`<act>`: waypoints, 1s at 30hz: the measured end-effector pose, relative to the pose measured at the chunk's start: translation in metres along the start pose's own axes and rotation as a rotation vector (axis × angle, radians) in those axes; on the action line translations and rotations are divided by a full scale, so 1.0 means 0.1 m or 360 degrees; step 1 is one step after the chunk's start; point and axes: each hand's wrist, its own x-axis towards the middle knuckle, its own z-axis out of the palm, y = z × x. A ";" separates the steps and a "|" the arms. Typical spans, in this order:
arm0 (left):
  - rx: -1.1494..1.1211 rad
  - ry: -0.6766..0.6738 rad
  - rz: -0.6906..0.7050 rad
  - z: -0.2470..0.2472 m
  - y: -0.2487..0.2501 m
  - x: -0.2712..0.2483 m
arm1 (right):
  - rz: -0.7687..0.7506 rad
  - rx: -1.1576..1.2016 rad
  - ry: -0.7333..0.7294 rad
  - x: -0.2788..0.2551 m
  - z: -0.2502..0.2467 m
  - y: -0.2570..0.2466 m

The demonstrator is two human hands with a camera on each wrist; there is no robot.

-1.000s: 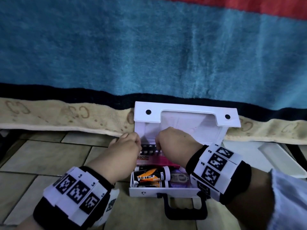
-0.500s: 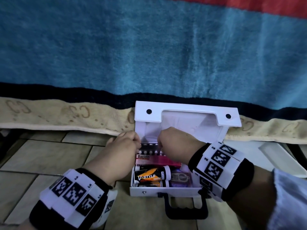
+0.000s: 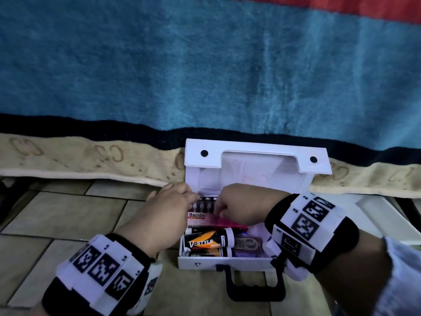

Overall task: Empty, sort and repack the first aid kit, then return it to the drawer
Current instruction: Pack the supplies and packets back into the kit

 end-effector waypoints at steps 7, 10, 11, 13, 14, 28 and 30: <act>0.0012 0.0006 -0.0010 -0.02 -0.01 0.00 | 0.0149 -0.0110 0.0058 0.02 -0.04 0.11; -0.0005 0.0015 -0.0001 0.00 -0.02 0.01 | 0.0142 -0.0138 -0.0024 0.04 -0.01 0.11; -0.0001 0.0012 0.0005 0.00 -0.02 0.01 | 0.0144 -0.0137 -0.0032 0.04 -0.01 0.11; 0.0012 0.0007 0.0016 0.01 -0.02 0.01 | 0.0117 -0.0122 -0.0046 0.01 -0.03 0.10; 0.0016 0.0005 0.0022 0.01 -0.02 0.01 | 0.0100 -0.0100 -0.0042 0.00 -0.04 0.10; 0.0238 -0.0404 0.0229 -0.07 0.31 -0.10 | 0.0070 0.0069 -0.0102 -0.25 -0.03 0.13; 0.0285 -0.0377 0.0227 -0.07 0.35 -0.12 | 0.0082 0.0074 -0.0049 -0.30 0.01 0.13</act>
